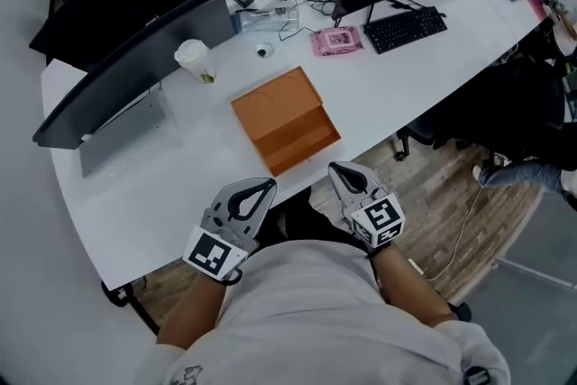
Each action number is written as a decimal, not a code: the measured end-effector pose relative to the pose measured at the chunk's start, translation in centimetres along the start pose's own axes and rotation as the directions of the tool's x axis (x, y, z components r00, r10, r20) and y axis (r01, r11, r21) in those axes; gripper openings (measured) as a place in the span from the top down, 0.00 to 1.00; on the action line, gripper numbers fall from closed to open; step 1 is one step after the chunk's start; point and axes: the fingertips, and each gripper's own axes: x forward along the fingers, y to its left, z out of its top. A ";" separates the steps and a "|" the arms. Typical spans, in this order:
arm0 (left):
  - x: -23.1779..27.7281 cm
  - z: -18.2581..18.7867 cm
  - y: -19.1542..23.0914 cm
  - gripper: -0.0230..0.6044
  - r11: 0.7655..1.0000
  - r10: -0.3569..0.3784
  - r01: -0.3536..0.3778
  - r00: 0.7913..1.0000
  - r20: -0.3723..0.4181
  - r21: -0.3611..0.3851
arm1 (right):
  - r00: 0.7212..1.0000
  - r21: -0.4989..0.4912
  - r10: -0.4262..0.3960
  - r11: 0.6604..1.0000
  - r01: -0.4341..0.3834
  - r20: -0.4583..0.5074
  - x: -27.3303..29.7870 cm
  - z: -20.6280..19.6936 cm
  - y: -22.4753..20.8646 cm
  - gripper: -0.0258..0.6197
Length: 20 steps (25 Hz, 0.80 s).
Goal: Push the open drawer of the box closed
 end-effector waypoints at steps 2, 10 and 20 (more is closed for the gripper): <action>0.6 -1.0 0.6 0.96 1.000 0.007 -0.007 1.000 -0.012 -0.017 | 1.000 0.012 0.002 1.000 -0.002 -0.025 0.9 -1.1 -0.7 0.95; 2.9 -5.9 3.3 0.96 0.996 0.050 -0.054 0.997 -0.059 -0.076 | 0.994 0.058 0.023 0.998 -0.016 -0.110 3.8 -5.9 -2.3 0.86; 4.6 -11.4 5.2 0.96 0.990 0.076 -0.090 0.989 -0.124 -0.109 | 0.973 0.093 0.059 0.995 -0.039 -0.222 7.5 -12.3 -3.5 0.81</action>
